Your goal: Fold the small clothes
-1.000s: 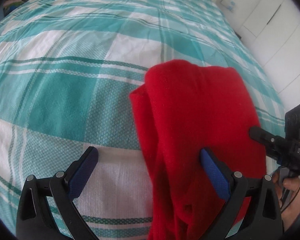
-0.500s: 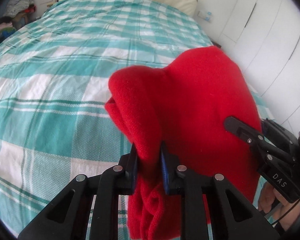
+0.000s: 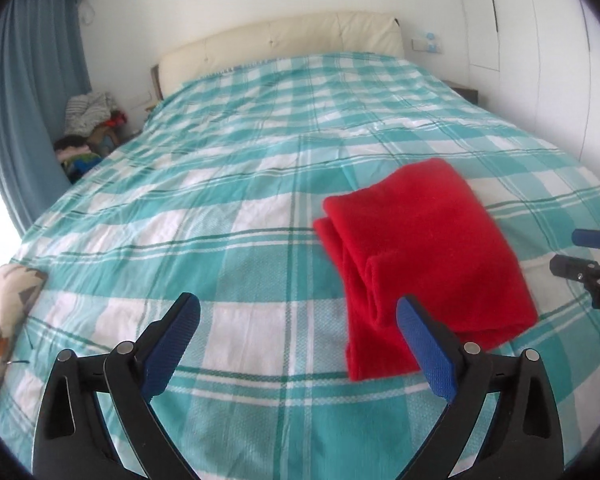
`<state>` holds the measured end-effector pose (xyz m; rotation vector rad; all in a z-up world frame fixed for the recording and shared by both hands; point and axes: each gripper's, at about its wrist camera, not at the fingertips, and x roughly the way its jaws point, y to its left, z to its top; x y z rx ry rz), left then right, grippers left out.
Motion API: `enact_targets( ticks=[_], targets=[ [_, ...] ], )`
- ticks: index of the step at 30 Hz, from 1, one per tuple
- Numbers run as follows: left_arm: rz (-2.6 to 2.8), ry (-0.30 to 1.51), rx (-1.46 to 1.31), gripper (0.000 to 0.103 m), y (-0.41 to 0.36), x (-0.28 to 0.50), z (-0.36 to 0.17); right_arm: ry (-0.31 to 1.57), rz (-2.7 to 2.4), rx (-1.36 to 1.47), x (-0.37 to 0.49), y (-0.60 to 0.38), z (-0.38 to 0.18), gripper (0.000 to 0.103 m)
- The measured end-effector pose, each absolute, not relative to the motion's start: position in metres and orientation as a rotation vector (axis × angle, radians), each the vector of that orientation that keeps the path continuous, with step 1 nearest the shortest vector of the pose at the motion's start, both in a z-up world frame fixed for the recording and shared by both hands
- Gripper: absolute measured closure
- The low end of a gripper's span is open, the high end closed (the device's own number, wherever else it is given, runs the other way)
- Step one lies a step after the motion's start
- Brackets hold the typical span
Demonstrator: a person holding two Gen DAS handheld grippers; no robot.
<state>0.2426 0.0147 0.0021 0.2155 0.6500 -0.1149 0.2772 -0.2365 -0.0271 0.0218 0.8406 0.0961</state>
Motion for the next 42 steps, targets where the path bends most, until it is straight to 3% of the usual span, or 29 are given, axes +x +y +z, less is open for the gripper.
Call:
enact_targets(
  ticks=[7,12,20,42],
  targets=[
    [-0.114,0.729,0.044,0.000,0.006,0.161,0.010,0.772,0.067,-0.076,0.176,-0.221,-0.013,0.004],
    [-0.047,0.825,0.097,0.000,-0.004,0.138,-0.007,0.767,0.061,-0.019,0.130,-0.211,-0.005,0.003],
    [-0.029,0.838,0.125,0.000,-0.008,0.111,-0.024,0.780,0.056,-0.014,0.092,-0.192,-0.003,0.003],
    [-0.007,0.798,0.105,0.000,0.002,0.098,-0.012,0.780,0.028,-0.053,0.082,-0.170,0.004,0.003]
  ],
)
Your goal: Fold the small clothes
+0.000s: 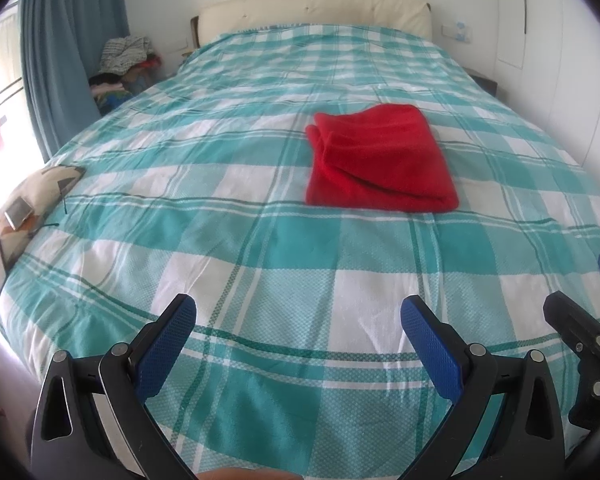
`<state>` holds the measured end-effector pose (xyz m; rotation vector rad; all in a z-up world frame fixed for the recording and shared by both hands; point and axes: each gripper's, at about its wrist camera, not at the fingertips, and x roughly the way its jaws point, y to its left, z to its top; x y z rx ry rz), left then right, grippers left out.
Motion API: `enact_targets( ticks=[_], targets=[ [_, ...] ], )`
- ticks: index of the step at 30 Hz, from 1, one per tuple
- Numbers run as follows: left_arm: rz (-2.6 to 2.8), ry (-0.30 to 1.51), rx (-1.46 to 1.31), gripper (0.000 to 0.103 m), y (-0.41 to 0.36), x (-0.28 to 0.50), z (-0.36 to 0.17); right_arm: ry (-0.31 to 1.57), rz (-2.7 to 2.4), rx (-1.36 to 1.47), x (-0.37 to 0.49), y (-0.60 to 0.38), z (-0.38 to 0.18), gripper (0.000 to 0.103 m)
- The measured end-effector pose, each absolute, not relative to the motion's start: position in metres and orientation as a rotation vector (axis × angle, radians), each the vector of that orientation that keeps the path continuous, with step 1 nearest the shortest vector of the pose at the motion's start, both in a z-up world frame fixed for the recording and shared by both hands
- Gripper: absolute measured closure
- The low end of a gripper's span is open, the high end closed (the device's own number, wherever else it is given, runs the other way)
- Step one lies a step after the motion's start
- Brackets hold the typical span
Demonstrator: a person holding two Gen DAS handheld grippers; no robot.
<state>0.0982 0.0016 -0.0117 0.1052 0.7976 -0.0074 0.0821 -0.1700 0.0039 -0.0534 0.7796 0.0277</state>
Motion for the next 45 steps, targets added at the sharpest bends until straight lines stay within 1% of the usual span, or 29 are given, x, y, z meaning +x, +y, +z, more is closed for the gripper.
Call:
enact_targets(
  ticks=[15,22,32,37,45],
  targets=[
    [0.006,0.768,0.135,0.000,0.002,0.087,0.003,0.779,-0.012,-0.101,0.074,-0.164,0.018,0.003],
    [0.016,0.763,0.142,0.000,0.001,0.085,0.006,0.763,-0.032,-0.141,0.070,-0.161,0.026,0.001],
    [0.001,0.717,0.128,0.000,0.004,0.071,0.027,0.753,-0.003,-0.091,0.061,-0.170,0.036,0.001],
    [-0.011,0.745,0.118,0.000,0.008,0.067,0.039,0.765,0.006,-0.071,0.055,-0.174,0.040,0.001],
    [0.019,0.736,0.114,0.000,0.014,0.060,0.046,0.743,0.022,-0.066,0.048,-0.167,0.054,0.001]
  ],
)
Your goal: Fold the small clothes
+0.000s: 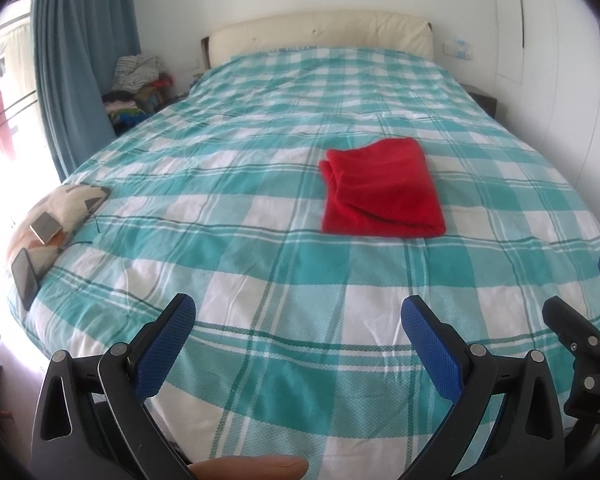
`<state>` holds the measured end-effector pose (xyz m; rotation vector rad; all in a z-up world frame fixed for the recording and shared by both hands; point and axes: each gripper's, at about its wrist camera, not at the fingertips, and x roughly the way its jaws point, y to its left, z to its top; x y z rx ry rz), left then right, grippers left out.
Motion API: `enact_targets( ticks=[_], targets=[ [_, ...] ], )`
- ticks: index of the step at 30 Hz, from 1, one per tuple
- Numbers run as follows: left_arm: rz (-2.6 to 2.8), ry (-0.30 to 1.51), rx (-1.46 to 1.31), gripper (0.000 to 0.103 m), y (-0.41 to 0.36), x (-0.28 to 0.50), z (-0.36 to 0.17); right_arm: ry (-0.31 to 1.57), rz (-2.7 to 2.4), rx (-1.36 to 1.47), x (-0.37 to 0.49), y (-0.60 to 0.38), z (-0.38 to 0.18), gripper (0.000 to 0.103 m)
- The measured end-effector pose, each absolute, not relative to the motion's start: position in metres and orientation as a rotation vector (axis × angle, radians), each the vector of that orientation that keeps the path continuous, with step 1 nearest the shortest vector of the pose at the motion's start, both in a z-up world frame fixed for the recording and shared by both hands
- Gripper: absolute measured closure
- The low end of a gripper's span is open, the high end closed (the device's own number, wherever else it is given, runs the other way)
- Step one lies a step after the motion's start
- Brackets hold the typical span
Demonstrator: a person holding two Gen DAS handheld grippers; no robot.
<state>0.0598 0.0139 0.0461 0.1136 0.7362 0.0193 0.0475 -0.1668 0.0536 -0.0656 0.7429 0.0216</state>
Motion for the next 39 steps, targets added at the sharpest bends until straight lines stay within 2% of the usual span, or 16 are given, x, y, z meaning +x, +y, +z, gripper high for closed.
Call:
enact_targets(
  ticks=[39],
  targets=[
    [0.027,0.759,0.085,0.000,0.017,0.061,0.047,0.740,0.049,-0.079,0.050,-0.148,0.060,0.001]
  ],
)
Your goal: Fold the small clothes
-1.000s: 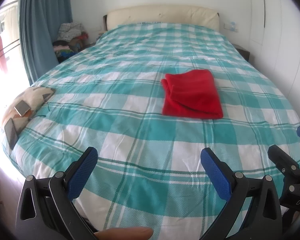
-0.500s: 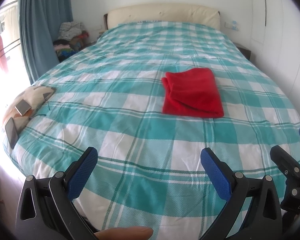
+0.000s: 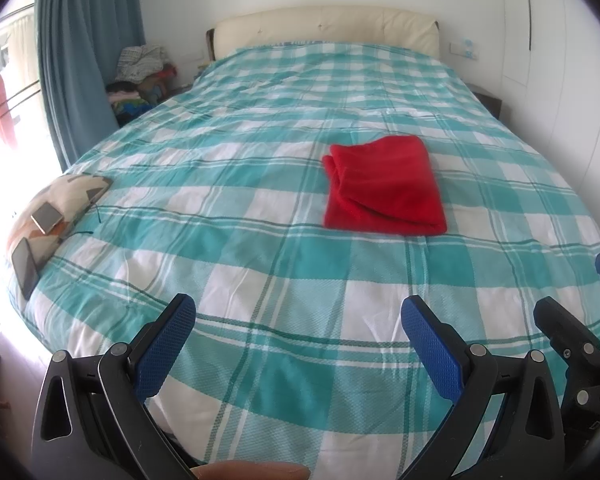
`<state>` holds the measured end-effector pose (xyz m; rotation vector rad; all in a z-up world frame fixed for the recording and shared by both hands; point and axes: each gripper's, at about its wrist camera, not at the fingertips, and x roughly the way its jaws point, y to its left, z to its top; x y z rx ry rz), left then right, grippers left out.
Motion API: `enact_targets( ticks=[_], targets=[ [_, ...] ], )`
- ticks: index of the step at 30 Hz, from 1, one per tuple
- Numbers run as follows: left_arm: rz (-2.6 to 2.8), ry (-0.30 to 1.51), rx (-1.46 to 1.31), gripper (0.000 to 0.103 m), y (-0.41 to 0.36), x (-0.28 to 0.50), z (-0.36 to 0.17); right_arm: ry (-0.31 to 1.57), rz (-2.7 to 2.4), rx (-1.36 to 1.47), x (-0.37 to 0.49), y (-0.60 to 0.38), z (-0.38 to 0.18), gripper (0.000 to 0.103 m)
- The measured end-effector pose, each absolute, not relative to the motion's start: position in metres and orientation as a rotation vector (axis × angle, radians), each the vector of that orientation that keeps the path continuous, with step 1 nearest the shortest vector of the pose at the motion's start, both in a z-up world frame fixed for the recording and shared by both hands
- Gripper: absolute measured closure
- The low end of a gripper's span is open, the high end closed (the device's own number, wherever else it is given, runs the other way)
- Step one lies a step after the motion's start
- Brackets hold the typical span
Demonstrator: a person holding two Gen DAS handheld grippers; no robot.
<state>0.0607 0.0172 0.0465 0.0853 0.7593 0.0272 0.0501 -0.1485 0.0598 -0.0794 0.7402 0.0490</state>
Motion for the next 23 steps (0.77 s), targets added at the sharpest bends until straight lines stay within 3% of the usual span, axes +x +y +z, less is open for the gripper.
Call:
enact_targets(
  ticks=[23],
  targets=[
    [0.019,0.721,0.106,0.000,0.0136,0.0567,0.0502,0.749,0.044,-0.082,0.0506,-0.1552,0.0588,0.001]
  ],
)
